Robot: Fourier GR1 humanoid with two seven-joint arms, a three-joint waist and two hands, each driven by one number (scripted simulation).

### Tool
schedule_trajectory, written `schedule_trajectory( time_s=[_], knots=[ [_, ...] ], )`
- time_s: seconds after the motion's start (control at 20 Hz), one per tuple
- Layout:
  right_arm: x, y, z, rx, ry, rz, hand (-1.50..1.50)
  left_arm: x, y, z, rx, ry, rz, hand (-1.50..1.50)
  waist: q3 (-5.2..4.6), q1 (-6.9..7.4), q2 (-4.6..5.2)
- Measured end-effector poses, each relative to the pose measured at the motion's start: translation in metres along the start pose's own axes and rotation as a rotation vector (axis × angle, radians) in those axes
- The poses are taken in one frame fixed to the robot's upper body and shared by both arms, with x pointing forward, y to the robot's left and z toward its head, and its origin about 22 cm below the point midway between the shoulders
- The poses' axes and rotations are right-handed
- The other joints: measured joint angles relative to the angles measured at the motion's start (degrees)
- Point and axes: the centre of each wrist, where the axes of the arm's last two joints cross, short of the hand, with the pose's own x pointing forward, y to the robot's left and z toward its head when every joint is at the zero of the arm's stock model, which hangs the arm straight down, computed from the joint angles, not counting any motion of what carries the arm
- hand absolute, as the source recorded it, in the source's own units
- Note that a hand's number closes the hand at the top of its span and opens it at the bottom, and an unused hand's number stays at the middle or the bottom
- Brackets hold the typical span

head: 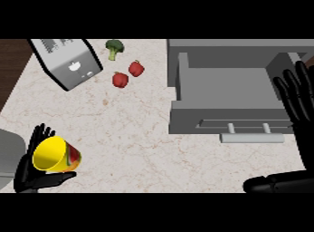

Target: Pick up the cup, place it into the drawer and close the drawer

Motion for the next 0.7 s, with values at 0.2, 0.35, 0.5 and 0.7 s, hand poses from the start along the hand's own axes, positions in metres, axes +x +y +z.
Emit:
schedule_trajectory(
  time_s=[0.2, 0.35, 0.5, 0.7],
  knots=[
    [0.003, 0.002, -0.003, 0.0, -0.002, -0.003, -1.5, -0.003, 0.001, -0.003, 0.0, 0.012, 0.03, -1.5, -0.01, -0.06, 0.02],
    [0.006, -0.002, -0.005, -0.001, -0.001, -0.006, -1.5, -0.004, -0.002, -0.008, -0.02, 0.026, 0.071, -1.5, -0.02, -0.08, 0.02],
    [0.002, -0.003, -0.002, 0.002, -0.002, -0.007, -1.5, -0.006, -0.003, -0.007, -0.043, 0.037, 0.11, -1.5, -0.03, -0.14, 0.05],
    [0.001, 0.002, 0.0, 0.003, 0.004, 0.0, -1.5, -0.008, -0.01, -0.01, -0.067, 0.034, 0.153, 1.5, 0.0, -0.11, 0.01]
  ],
)
